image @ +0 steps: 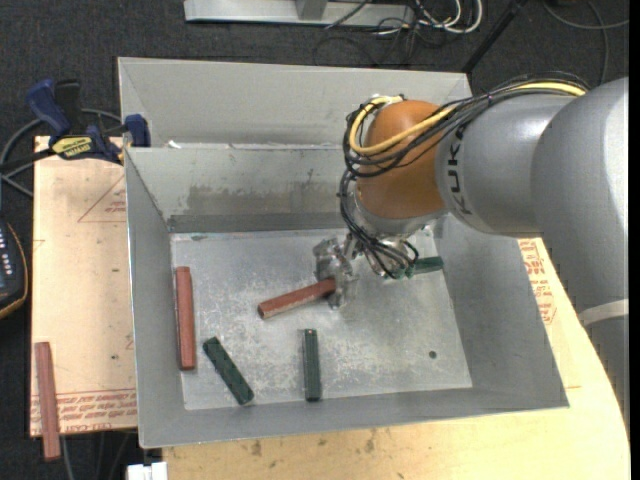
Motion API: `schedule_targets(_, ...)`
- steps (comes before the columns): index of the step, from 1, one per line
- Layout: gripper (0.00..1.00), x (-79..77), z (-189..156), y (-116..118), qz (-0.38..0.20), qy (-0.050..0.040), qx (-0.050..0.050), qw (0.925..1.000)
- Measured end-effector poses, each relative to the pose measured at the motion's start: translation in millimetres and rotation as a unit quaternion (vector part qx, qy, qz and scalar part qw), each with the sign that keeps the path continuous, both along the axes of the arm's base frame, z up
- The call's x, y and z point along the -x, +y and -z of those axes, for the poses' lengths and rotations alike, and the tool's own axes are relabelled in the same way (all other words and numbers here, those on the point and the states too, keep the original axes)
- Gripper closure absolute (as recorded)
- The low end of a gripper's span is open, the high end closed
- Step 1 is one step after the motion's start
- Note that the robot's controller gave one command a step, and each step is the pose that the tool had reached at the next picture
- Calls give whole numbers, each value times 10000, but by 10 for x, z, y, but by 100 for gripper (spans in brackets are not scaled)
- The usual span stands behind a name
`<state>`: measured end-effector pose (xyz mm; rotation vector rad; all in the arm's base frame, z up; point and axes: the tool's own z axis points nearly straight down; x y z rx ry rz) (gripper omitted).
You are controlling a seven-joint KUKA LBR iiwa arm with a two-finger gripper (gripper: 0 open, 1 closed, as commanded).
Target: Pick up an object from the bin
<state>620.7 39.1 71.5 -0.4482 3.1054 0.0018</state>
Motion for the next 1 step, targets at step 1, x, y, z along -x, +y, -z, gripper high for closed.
schedule_targets(1, 100, -98, -733, 521, 11, -40, -18, 10000)
